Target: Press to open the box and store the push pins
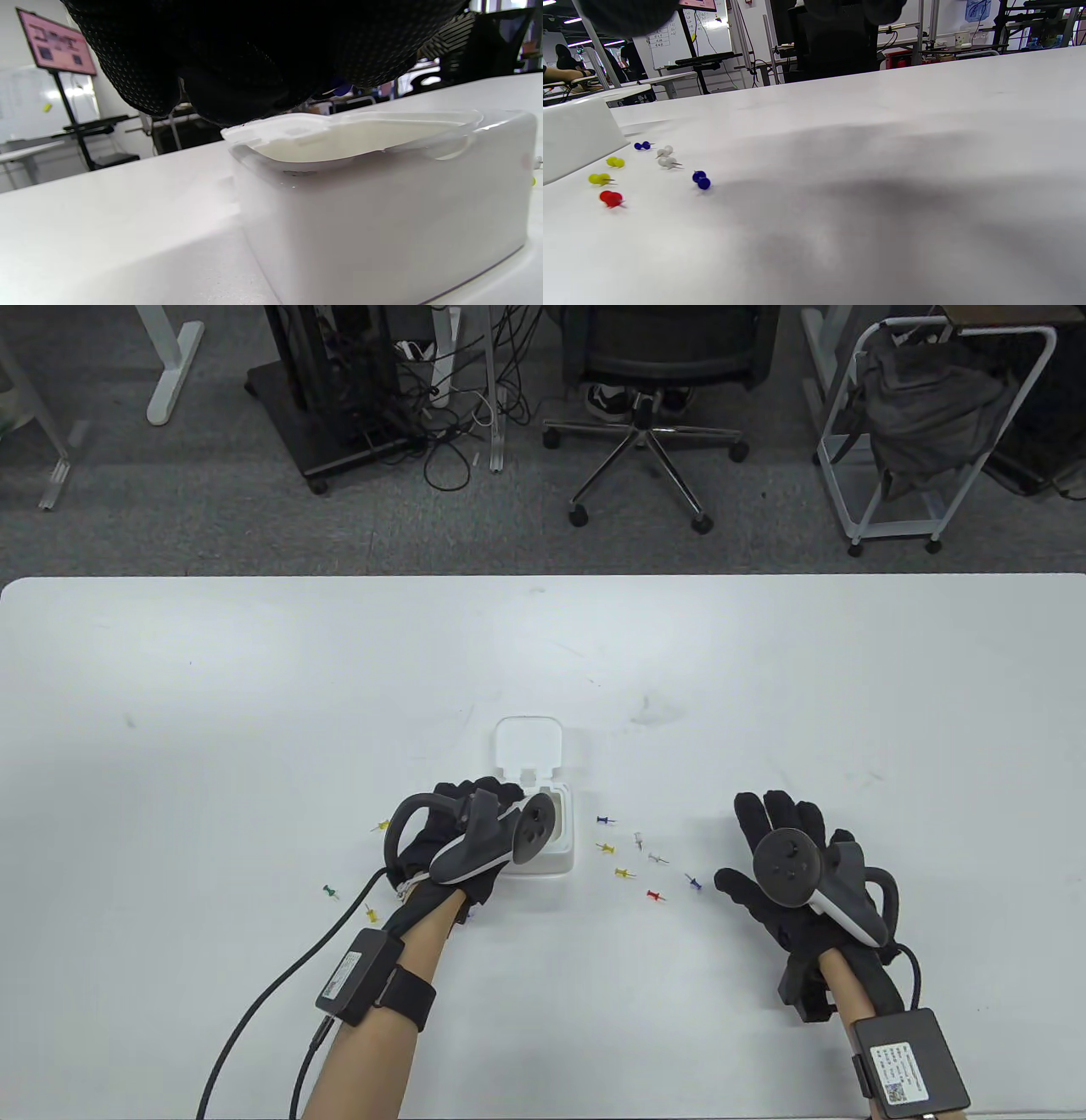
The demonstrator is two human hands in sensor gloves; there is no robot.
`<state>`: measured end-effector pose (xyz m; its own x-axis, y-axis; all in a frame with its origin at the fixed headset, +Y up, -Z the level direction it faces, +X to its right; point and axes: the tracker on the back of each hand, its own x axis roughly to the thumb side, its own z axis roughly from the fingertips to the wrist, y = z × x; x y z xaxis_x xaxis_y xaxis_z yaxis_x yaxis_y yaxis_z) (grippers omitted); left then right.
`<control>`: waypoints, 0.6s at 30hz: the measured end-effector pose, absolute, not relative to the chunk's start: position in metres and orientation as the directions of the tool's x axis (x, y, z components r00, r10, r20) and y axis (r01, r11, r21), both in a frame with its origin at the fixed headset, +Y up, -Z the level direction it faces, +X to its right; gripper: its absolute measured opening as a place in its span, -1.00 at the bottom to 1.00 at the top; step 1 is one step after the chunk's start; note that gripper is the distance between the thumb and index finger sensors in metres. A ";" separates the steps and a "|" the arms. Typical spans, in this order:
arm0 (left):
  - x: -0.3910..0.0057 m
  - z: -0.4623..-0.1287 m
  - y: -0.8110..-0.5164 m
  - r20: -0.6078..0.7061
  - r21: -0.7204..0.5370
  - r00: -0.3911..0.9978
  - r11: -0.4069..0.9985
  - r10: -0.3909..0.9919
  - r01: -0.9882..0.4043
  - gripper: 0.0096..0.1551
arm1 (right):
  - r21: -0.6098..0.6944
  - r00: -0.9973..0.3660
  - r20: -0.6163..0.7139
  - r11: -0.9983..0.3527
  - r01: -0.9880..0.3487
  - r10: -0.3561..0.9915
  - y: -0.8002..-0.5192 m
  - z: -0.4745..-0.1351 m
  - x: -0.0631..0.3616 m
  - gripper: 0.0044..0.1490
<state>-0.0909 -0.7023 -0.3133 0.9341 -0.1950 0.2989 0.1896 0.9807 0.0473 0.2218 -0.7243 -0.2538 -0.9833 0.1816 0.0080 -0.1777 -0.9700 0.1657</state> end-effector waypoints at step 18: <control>-0.113 -0.315 -0.696 0.247 0.050 0.946 0.978 -0.210 0.204 -0.40 | 0.165 -0.983 0.010 -0.970 -0.179 0.183 -0.725 -0.254 0.222 0.06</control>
